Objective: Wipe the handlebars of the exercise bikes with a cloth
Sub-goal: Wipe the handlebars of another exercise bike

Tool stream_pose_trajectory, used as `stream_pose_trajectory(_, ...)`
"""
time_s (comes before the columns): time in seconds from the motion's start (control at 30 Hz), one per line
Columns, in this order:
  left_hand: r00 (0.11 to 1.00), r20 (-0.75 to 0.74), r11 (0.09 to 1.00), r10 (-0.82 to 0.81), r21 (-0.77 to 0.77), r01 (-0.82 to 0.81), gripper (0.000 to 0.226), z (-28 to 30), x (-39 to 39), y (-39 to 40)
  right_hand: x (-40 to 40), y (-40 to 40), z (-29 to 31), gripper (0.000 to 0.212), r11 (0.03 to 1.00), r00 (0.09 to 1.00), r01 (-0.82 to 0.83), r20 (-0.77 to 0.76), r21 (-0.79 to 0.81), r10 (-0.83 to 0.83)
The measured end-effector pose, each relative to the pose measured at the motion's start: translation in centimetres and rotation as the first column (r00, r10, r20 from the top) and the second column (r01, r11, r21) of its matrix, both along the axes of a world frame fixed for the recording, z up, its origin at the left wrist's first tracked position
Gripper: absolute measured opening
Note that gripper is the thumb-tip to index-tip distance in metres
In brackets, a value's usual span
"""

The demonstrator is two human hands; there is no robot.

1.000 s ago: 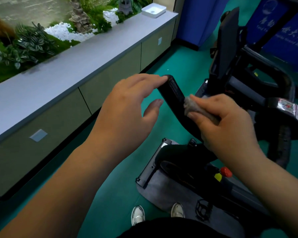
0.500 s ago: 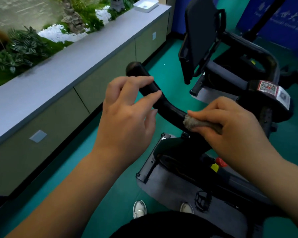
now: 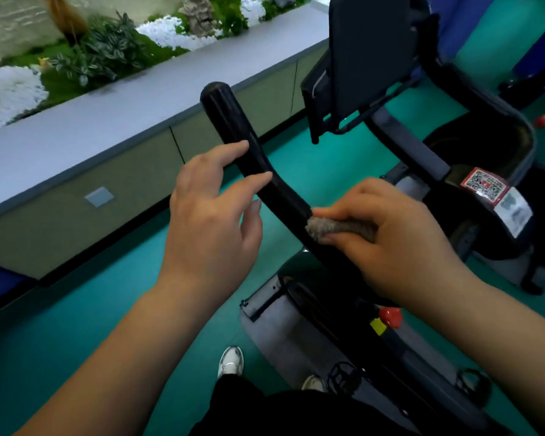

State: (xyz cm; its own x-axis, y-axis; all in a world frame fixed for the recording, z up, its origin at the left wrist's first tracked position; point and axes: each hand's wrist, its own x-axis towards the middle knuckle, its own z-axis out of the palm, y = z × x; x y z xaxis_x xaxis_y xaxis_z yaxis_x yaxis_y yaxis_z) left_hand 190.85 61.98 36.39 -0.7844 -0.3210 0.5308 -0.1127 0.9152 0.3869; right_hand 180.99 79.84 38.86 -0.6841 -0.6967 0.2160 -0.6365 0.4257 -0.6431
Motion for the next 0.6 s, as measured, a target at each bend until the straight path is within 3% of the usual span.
stream_pose_trajectory(0.1, 0.995, 0.090, 0.999, 0.046, 0.014, -0.048, 0.035, 0.1, 0.7, 0.8, -1.6, -3.8, -0.1, 0.017, 0.997, 0.998, -0.059, -0.014, -0.045, 0.059)
stream_pose_trajectory(0.2, 0.982, 0.166, 0.995, 0.090, 0.033, -0.097, 0.039, 0.5, 1.5, 1.4, -2.3, -5.5, 0.0, 0.012, 0.999, 0.990, -0.029, 0.135, -0.044, 0.035)
stream_pose_trajectory(0.37, 0.972, 0.198, 0.989, 0.127, 0.054, -0.140, 0.038, 0.5, 2.3, 2.3, -1.5, -1.1, -0.3, 0.004, 1.000, 0.944, 0.017, 0.330, 0.025, -0.024)
stream_pose_trajectory(0.6, 0.983, 0.161, 0.994, 0.089, 0.050, -0.099, 0.038, 1.3, 1.5, 0.9, -3.1, -6.9, 0.3, 0.020, 0.997, 0.893, 0.059, 0.444, 0.053, -0.076)
